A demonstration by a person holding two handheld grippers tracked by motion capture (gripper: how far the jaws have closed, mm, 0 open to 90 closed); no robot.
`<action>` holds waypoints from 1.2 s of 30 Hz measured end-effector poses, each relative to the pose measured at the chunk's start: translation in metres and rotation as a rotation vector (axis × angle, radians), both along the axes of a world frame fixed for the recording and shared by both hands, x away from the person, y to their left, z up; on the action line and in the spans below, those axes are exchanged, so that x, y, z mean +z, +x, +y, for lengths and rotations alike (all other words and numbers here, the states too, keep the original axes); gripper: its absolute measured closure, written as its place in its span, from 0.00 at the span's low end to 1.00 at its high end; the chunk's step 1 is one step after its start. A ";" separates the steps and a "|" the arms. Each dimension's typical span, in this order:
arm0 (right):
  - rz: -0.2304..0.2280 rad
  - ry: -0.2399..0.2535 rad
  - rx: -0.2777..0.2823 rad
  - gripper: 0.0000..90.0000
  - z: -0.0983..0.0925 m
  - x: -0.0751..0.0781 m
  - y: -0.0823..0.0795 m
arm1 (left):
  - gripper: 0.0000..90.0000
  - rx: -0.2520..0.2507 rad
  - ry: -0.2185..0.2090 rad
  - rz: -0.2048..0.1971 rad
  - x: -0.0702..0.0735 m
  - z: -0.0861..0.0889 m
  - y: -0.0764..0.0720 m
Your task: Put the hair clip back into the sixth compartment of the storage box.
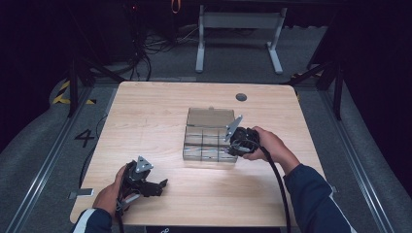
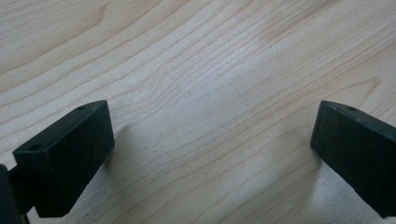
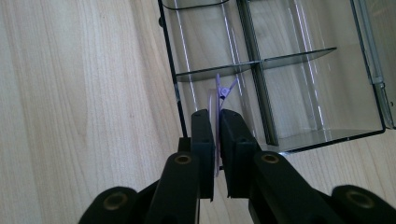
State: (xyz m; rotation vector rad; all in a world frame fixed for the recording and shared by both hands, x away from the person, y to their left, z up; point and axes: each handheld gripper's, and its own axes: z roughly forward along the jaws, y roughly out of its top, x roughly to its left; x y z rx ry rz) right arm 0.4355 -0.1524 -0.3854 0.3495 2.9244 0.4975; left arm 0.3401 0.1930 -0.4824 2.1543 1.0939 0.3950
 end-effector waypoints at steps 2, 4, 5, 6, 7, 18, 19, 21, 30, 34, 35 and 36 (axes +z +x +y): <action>0.001 0.000 0.004 0.94 0.000 -0.002 0.001 | 0.00 -0.002 0.003 -0.003 0.000 0.000 0.000; 0.000 -0.002 -0.002 0.94 0.001 -0.002 0.001 | 0.00 -0.002 0.003 -0.003 0.000 0.000 0.000; 0.001 -0.003 -0.003 0.94 0.001 -0.003 0.001 | 0.00 -0.002 0.003 -0.003 0.000 0.000 0.000; 0.000 -0.004 -0.004 0.94 0.001 -0.003 0.001 | 0.00 -0.002 0.003 -0.003 0.000 0.000 0.000; 0.000 -0.004 -0.004 0.94 0.001 -0.003 0.001 | 0.00 -0.002 0.003 -0.003 0.000 0.000 0.000; 0.002 -0.003 -0.006 0.91 0.001 -0.005 0.001 | 0.00 -0.002 0.003 -0.003 0.000 0.000 0.000; 0.002 -0.003 -0.006 0.91 0.001 -0.005 0.001 | 0.00 -0.002 0.003 -0.003 0.000 0.000 0.000; -0.003 -0.003 -0.008 0.90 0.001 -0.004 0.000 | 0.00 -0.002 0.003 -0.003 0.000 0.000 0.000; -0.029 0.024 -0.013 0.81 0.002 0.000 -0.001 | 0.00 0.000 0.000 0.000 0.000 0.000 0.000; -0.037 0.035 -0.021 0.76 0.000 0.002 -0.001 | 0.00 0.000 0.000 0.000 0.000 0.000 0.000; -0.039 0.045 -0.025 0.75 0.000 0.002 -0.001 | 0.00 0.000 0.000 0.000 0.000 0.000 0.000; -0.038 0.051 -0.032 0.75 -0.001 0.003 -0.001 | 0.00 0.000 0.000 0.000 0.000 0.000 0.000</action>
